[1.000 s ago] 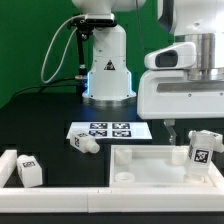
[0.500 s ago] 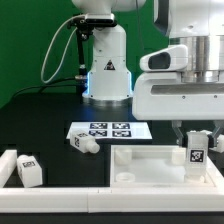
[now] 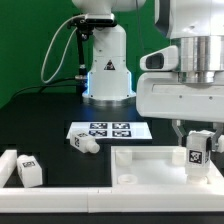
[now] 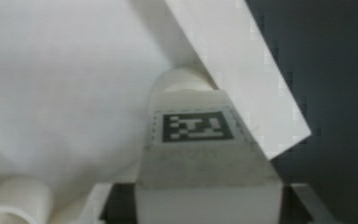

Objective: Assemble one leg

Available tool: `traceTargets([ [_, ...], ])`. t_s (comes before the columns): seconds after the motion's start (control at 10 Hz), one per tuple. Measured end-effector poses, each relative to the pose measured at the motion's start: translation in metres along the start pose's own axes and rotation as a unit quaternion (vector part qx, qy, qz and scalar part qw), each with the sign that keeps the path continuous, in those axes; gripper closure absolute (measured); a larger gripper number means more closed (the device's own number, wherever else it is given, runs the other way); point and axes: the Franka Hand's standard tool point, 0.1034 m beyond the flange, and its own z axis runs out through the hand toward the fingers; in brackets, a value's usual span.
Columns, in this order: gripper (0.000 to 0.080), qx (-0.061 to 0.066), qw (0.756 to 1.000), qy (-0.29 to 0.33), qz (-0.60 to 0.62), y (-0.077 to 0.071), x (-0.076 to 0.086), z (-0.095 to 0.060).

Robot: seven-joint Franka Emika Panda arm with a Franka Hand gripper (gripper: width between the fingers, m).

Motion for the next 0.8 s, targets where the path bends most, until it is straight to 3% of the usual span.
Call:
traceTargets([
  [0.3,0.0513,0.019,0.967,-0.019,0.254,0.0060,0.0027,0.0008],
  [0.5,0.0512,0.019,0.958,-0.021,0.285,0.0070,0.0028,0.0006],
  [0.7,0.0512,0.018,0.964,-0.020,0.263,0.0065,0.0019,0.0009],
  [0.8,0.0345,0.001,0.984,-0.019,0.178,0.0036,-0.0034,-0.0002],
])
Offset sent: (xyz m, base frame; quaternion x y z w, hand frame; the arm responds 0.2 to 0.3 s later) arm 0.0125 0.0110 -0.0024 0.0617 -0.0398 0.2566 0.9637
